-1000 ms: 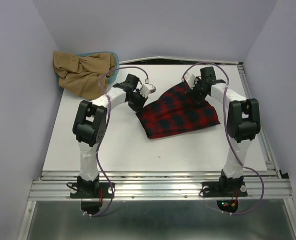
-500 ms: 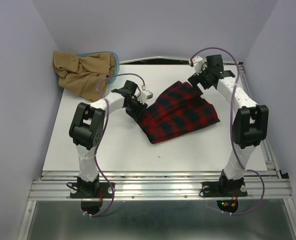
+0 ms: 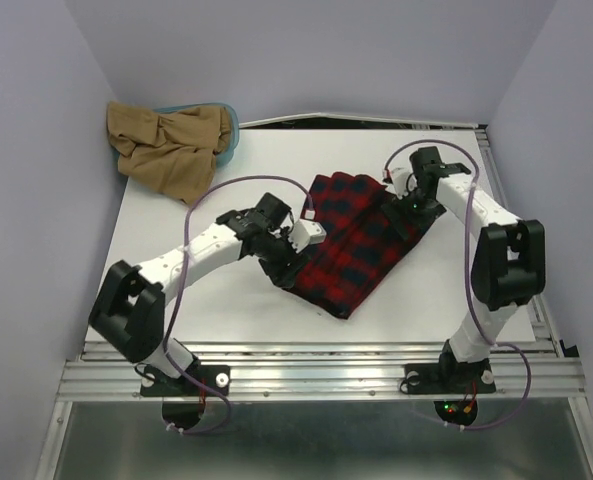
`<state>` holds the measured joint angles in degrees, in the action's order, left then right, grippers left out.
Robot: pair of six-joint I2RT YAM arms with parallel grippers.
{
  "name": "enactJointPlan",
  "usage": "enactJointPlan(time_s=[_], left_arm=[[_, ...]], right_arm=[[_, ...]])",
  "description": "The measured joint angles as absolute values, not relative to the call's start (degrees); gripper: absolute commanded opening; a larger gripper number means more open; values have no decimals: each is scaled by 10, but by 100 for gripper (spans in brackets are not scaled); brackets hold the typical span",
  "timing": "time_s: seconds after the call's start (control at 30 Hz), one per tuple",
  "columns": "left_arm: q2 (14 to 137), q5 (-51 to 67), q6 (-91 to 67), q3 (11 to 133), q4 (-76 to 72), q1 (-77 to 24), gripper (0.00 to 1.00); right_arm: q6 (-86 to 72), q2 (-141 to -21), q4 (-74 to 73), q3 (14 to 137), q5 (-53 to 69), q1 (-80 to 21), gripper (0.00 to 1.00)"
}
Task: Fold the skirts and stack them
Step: Fold the skirt
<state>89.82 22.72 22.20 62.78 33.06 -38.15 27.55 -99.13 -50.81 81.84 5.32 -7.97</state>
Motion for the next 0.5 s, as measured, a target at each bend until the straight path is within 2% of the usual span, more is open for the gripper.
enactJointPlan(time_s=[0.2,0.37,0.5], left_arm=[[793,236,194,622,318,-352,66],[728,238,162,593,275,-297,70],[680,238,167,553,246,-294,69]], right_arm=[[256,-1135,-496,817,43,-80,93],[248,-1219,-518,938,22,-80,91],[261,-1259,-499,1010,11,-80,92]])
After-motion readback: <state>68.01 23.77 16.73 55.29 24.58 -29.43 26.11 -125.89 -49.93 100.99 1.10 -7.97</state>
